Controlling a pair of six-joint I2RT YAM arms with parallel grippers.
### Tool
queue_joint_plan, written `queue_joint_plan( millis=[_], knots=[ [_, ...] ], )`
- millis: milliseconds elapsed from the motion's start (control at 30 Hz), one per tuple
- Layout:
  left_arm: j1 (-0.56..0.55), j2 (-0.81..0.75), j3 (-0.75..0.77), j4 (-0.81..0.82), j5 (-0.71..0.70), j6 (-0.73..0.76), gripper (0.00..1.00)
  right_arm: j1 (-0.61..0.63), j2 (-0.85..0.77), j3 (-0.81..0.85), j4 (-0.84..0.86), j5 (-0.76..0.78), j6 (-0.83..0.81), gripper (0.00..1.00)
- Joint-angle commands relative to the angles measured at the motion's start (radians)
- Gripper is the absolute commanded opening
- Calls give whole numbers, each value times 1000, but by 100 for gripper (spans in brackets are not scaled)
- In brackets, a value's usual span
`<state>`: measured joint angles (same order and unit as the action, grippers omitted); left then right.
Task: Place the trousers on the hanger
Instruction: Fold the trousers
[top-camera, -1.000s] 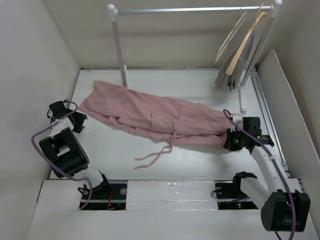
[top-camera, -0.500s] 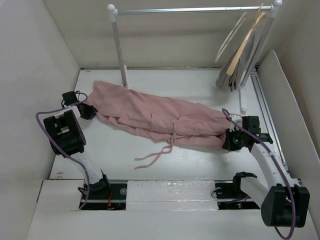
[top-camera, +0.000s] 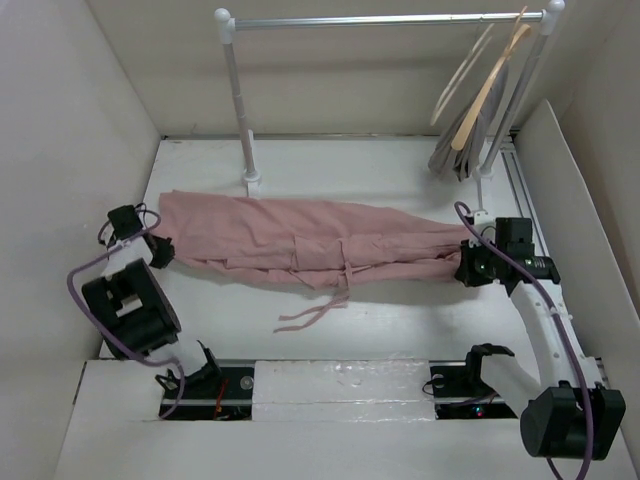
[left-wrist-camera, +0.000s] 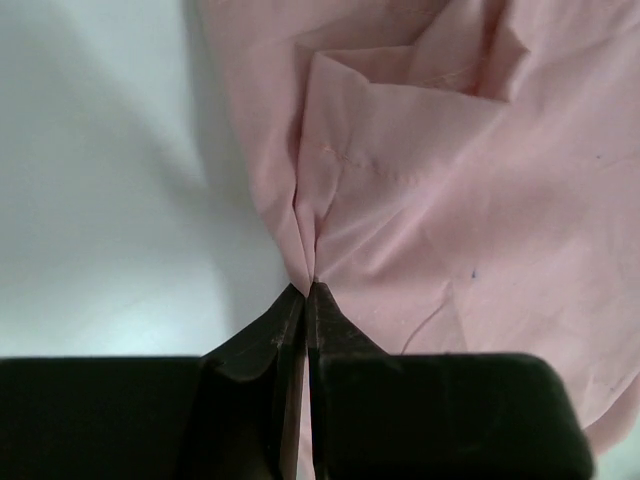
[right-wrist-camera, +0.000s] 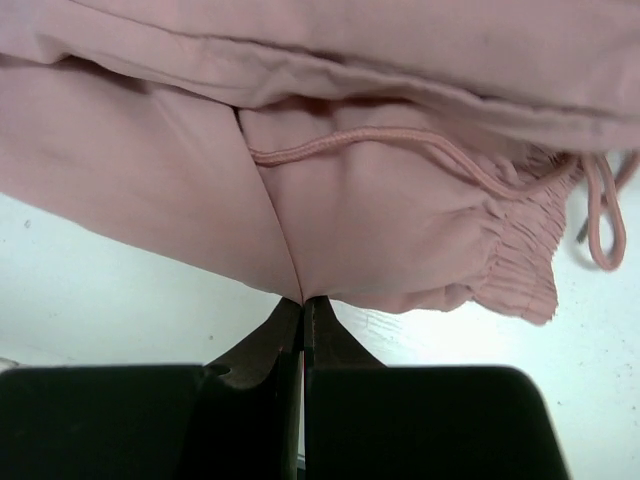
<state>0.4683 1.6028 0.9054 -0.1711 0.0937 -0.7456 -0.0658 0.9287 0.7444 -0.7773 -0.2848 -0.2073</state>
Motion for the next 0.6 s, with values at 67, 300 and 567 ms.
queue_joint_plan(
  millis=[67, 300, 567],
  knots=[
    [102, -278, -144, -154, -179, 83, 0, 17, 27, 128, -100, 81, -23, 0],
    [178, -403, -131, -281, -298, 109, 10, 64, 50, 162, -191, 124, -32, 0],
    [38, -498, -24, -320, -203, 71, 58, 64, 51, 209, -218, 70, -37, 95]
  ],
)
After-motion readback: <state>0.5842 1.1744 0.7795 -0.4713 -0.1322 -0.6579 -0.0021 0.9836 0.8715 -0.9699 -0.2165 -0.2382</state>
